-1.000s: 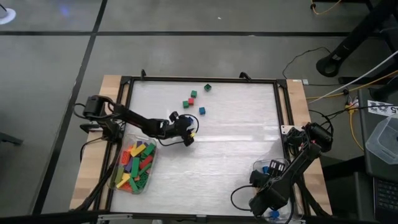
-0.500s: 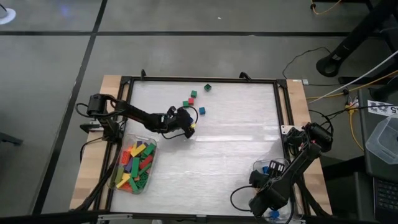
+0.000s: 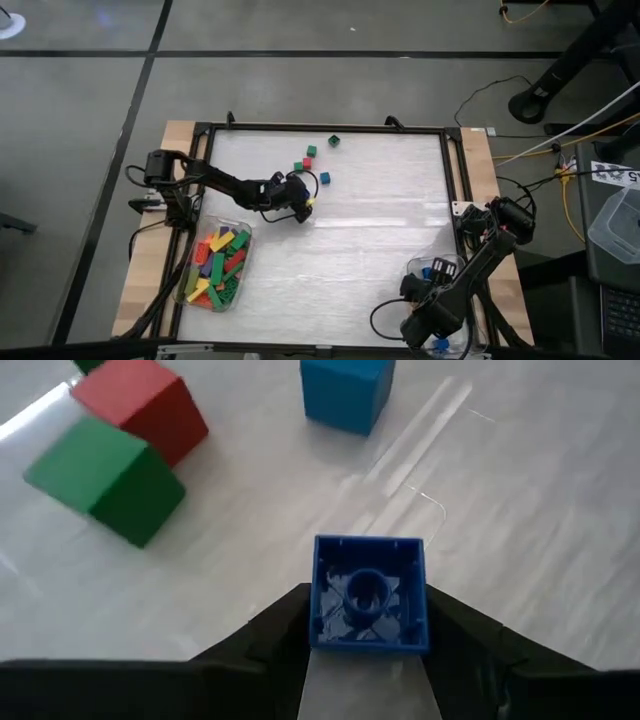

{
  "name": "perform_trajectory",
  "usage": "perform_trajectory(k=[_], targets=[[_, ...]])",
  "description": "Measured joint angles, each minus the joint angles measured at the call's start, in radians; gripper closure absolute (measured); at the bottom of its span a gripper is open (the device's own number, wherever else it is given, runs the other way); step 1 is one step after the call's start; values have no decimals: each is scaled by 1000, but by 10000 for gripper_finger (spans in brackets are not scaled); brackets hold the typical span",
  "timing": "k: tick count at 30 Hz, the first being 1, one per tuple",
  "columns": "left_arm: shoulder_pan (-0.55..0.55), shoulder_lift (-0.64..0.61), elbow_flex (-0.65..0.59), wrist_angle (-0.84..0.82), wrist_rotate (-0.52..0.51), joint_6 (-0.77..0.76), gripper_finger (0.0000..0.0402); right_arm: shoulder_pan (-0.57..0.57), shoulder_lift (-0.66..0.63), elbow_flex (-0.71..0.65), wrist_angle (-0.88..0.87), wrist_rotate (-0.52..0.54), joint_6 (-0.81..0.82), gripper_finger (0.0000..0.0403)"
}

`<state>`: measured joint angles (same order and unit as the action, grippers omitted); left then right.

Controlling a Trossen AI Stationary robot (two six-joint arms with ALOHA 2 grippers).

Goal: Sort blocks by size
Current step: Put the small blue game piece into the right transparent bin

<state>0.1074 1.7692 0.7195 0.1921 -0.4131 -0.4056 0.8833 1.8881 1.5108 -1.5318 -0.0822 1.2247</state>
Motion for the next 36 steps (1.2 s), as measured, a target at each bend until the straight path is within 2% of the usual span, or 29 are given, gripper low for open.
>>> perform_trajectory(k=[3, 8, 12, 15, 20, 23, 26, 29, 36], targets=[[0, 0, 0, 8, 0, 46, 247, 0, 0, 2, 12, 35, -2, 192], [-5, 0, 0, 16, 8, 97, 279, 0, 1, 61, -7, 54, -40, 192], [-16, 0, 0, 44, 69, 102, 279, 0, 1, 137, -33, 157, -77, 192], [-29, 0, 0, 116, 199, 75, 279, 0, 1, 183, -35, 339, -138, 192], [-56, 0, 0, 369, 512, -40, 279, -5, 1, 192, 6, 769, -260, 192], [-75, 0, 0, 560, 674, -106, 275, -29, 1, 192, 78, 909, -383, 192], [-101, -1, 0, 730, 759, -145, 271, -73, 1, 192, 168, 936, -523, 192], [-132, -1, 0, 838, 777, -159, 270, -125, 1, 192, 289, 920, -690, 192], [-202, -2, 1, 865, 782, -99, 267, -241, 1, 192, 531, 943, -1034, 192]])
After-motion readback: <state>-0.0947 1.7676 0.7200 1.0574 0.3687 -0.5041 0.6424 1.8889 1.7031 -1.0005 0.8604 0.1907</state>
